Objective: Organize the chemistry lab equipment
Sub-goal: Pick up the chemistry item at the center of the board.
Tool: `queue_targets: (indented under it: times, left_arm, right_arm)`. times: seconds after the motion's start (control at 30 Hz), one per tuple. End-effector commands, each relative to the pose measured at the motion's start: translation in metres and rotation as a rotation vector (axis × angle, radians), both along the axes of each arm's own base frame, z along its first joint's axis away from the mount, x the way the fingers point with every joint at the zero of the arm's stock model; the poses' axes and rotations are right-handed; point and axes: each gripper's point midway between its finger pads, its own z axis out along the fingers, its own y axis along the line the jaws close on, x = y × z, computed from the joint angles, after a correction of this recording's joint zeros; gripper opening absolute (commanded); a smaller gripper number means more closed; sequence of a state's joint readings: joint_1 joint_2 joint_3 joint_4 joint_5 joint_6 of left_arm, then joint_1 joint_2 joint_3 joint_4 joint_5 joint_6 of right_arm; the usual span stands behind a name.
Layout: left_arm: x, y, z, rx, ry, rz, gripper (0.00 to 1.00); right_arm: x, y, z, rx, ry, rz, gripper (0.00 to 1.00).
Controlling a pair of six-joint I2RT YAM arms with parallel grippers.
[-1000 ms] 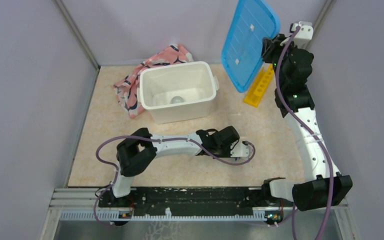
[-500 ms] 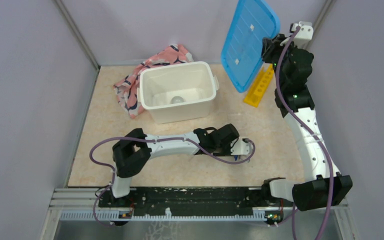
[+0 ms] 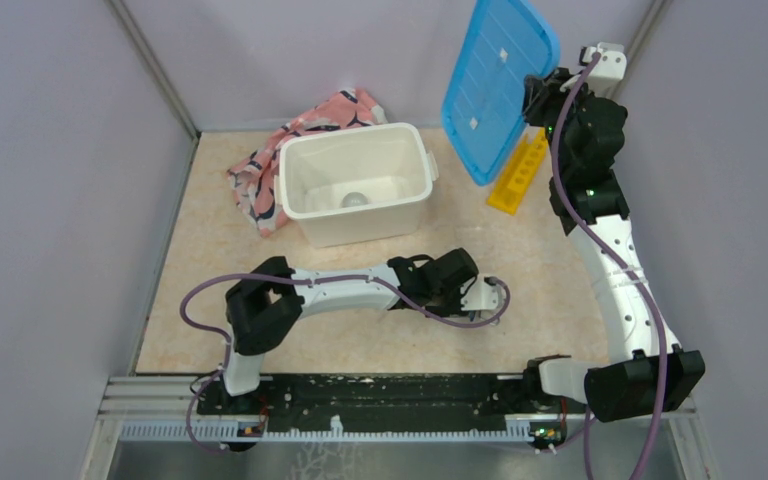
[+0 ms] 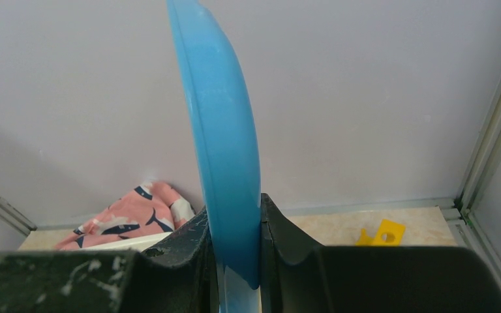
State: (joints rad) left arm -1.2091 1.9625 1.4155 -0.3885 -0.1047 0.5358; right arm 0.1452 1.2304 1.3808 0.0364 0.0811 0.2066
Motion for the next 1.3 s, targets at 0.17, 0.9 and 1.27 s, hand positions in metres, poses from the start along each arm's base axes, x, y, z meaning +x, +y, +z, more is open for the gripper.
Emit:
queue_targets:
  times: [0.17, 0.9, 1.27]
  left_arm:
    - [0.003, -0.008, -0.012, 0.003, 0.01, -0.012, 0.56]
    - [0.004, -0.006, -0.028, 0.033, 0.054, -0.017, 0.31]
    - [0.002, -0.004, -0.037, 0.05, 0.079, -0.011, 0.38]
  right_arm:
    - [-0.016, -0.004, 0.044, 0.032, -0.135, 0.004, 0.0]
    - [-0.015, -0.004, 0.04, 0.031, -0.129, 0.003, 0.0]
    - [-0.015, -0.003, 0.038, 0.032, -0.127, 0.006, 0.0]
